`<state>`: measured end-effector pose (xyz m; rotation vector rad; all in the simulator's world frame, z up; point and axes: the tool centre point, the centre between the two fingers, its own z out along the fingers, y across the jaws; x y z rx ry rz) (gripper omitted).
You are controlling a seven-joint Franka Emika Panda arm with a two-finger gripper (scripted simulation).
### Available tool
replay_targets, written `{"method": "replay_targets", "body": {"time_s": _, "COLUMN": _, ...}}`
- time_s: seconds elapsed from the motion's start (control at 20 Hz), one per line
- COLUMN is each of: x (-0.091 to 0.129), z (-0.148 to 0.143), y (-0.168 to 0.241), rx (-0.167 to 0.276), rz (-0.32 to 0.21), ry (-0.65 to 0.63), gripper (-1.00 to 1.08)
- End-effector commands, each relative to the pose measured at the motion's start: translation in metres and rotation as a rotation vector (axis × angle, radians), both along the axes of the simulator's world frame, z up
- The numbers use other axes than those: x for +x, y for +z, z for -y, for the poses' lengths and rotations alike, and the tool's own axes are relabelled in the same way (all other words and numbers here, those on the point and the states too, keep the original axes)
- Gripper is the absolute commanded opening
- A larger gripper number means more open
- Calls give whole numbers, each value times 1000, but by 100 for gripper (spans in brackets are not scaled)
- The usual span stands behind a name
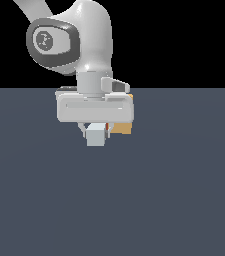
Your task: Insert the peg into the horizontal hole in a box.
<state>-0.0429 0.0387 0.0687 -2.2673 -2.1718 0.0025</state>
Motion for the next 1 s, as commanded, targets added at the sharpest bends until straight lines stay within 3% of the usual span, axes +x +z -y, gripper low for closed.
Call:
{"method": "replay_targets", "body": {"time_s": 0.0, "x": 7, "z": -16, "y": 7, "rx": 0, "rz": 3, "ry": -25, "gripper": -100}}
{"method": "replay_targets", "body": {"time_s": 0.45, "x": 24, "z": -50, "y": 18, "rx": 0, "rz": 3, "ry": -76, "gripper": -100}}
{"method": "replay_targets", "body": {"time_s": 0.95, "x": 26, "z": -52, "y": 19, "rx": 0, "rz": 3, "ry": -81, "gripper": -100}}
